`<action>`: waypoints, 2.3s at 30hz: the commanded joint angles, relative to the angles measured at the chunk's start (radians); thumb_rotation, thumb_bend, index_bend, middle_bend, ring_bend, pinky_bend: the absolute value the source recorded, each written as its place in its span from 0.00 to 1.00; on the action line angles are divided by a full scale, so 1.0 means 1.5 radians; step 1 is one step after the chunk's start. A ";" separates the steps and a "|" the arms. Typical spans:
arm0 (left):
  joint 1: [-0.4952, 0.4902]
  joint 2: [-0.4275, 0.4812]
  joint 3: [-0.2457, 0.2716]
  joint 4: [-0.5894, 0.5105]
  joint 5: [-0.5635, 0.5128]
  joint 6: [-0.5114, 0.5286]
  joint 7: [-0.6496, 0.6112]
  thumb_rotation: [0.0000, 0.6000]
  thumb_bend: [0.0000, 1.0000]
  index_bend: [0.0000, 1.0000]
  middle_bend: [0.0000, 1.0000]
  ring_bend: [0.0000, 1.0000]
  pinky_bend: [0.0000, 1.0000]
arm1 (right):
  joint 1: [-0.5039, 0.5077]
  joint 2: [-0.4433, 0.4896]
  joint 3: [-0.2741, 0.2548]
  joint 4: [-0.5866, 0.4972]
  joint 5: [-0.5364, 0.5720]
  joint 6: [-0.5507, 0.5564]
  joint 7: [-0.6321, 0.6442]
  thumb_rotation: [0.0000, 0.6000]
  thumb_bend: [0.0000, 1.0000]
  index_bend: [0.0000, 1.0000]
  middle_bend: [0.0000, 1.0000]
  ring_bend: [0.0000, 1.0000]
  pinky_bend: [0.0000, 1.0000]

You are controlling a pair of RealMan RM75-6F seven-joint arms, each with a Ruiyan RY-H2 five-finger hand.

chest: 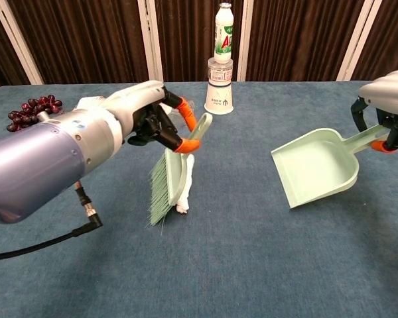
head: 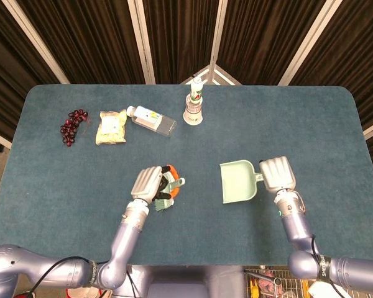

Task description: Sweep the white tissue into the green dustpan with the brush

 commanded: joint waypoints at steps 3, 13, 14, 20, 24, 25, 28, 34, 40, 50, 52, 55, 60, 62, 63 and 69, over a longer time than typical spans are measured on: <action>-0.006 -0.016 -0.011 0.008 0.019 0.012 -0.002 1.00 0.65 0.77 1.00 0.98 0.97 | 0.001 -0.003 -0.006 0.001 -0.003 -0.001 0.006 1.00 0.38 0.63 0.94 0.92 0.87; -0.008 -0.048 -0.022 0.027 0.077 0.008 -0.049 1.00 0.65 0.77 1.00 0.98 0.97 | 0.007 -0.013 -0.012 -0.001 -0.005 0.008 0.007 1.00 0.38 0.63 0.94 0.92 0.87; -0.008 -0.052 -0.023 0.029 0.083 0.006 -0.058 1.00 0.65 0.77 1.00 0.98 0.97 | 0.008 -0.013 -0.013 -0.001 -0.005 0.009 0.006 1.00 0.38 0.63 0.94 0.92 0.87; -0.004 -0.063 -0.028 0.032 0.082 -0.003 -0.071 1.00 0.65 0.77 1.00 0.98 0.97 | 0.013 -0.009 -0.021 -0.007 -0.001 0.007 -0.001 1.00 0.38 0.63 0.94 0.92 0.87; 0.000 -0.059 -0.029 0.027 0.081 -0.003 -0.065 1.00 0.65 0.77 1.00 0.98 0.97 | 0.022 -0.008 -0.023 -0.017 0.005 0.000 -0.009 1.00 0.38 0.63 0.94 0.92 0.87; 0.001 -0.058 -0.030 0.026 0.082 -0.003 -0.063 1.00 0.65 0.77 1.00 0.98 0.97 | 0.022 -0.007 -0.023 -0.018 0.006 -0.003 -0.008 1.00 0.38 0.63 0.94 0.92 0.87; 0.002 -0.053 -0.034 0.022 0.083 -0.004 -0.059 1.00 0.65 0.77 1.00 0.98 0.97 | 0.027 -0.004 -0.025 -0.028 0.017 -0.014 -0.006 1.00 0.38 0.63 0.94 0.92 0.87; 0.002 -0.046 -0.038 0.013 0.090 -0.005 -0.053 1.00 0.65 0.77 1.00 0.98 0.97 | 0.037 0.005 -0.023 -0.051 0.033 -0.022 -0.002 1.00 0.38 0.63 0.94 0.92 0.87; 0.007 -0.049 -0.032 0.013 0.090 -0.008 -0.054 1.00 0.65 0.77 1.00 0.98 0.97 | 0.042 0.002 -0.027 -0.062 0.040 -0.011 -0.004 1.00 0.38 0.63 0.94 0.92 0.87; 0.018 -0.051 -0.026 0.019 0.098 -0.009 -0.064 1.00 0.65 0.77 1.00 0.98 0.97 | 0.035 -0.042 -0.022 -0.047 -0.001 0.025 0.036 1.00 0.38 0.63 0.94 0.92 0.87; 0.019 -0.050 -0.027 0.018 0.100 -0.011 -0.065 1.00 0.64 0.77 1.00 0.98 0.97 | 0.032 -0.050 -0.021 -0.043 -0.012 0.033 0.044 1.00 0.38 0.63 0.94 0.92 0.87; 0.020 -0.050 -0.028 0.019 0.101 -0.012 -0.067 1.00 0.65 0.77 1.00 0.98 0.97 | 0.029 -0.060 -0.017 -0.039 -0.022 0.039 0.056 1.00 0.38 0.63 0.94 0.92 0.87; 0.022 -0.053 -0.027 0.023 0.100 -0.015 -0.068 1.00 0.65 0.77 1.00 0.98 0.97 | 0.025 -0.077 -0.014 -0.028 -0.042 0.053 0.068 1.00 0.38 0.63 0.94 0.92 0.87; 0.022 -0.054 -0.027 0.026 0.101 -0.016 -0.068 1.00 0.65 0.77 1.00 0.98 0.97 | 0.024 -0.082 -0.012 -0.025 -0.044 0.054 0.071 1.00 0.38 0.63 0.94 0.92 0.87; 0.021 -0.055 -0.028 0.028 0.100 -0.017 -0.067 1.00 0.65 0.77 1.00 0.98 0.97 | 0.025 -0.084 -0.012 -0.021 -0.044 0.053 0.069 1.00 0.38 0.63 0.94 0.92 0.87; 0.018 -0.069 -0.031 0.045 0.100 -0.025 -0.073 1.00 0.65 0.77 1.00 0.98 0.97 | 0.024 -0.094 -0.013 -0.014 -0.041 0.054 0.064 1.00 0.38 0.63 0.94 0.92 0.87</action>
